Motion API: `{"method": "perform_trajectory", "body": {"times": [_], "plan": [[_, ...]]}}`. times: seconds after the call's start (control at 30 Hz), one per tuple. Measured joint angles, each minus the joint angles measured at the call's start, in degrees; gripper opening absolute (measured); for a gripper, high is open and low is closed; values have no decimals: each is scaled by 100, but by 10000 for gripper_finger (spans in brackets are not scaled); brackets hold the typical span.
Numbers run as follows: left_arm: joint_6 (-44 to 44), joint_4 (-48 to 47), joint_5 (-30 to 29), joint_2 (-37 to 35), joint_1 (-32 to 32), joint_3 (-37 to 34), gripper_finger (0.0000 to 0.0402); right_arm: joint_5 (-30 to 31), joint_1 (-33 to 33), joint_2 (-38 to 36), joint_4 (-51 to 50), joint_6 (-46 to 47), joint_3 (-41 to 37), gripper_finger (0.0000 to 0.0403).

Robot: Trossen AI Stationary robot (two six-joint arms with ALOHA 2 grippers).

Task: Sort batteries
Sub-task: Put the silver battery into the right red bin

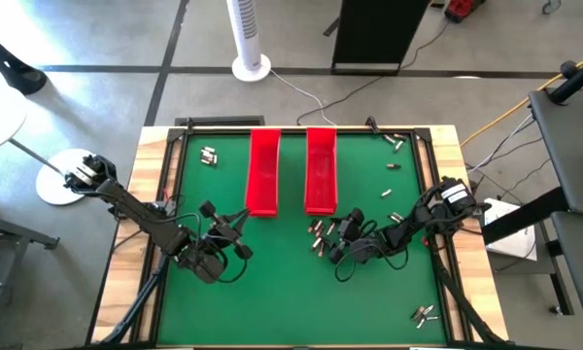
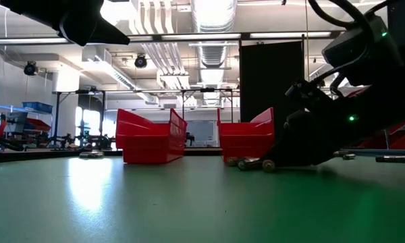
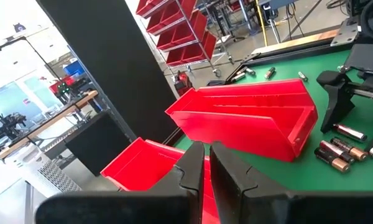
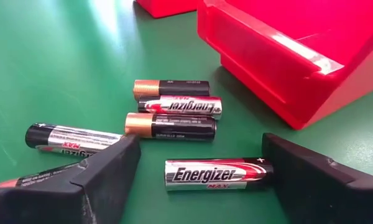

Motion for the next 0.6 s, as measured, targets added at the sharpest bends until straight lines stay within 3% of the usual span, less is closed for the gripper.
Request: {"method": "perform_trajectory", "body": {"times": [0.3, 0.6], "plan": [[-90, -2, 30, 0, 0, 0, 8, -60, 14, -157, -540, 305, -20, 287], [-94, -17, 441, 0, 0, 0, 8, -233, 26, -466, -1309, 518, -26, 281]]}}
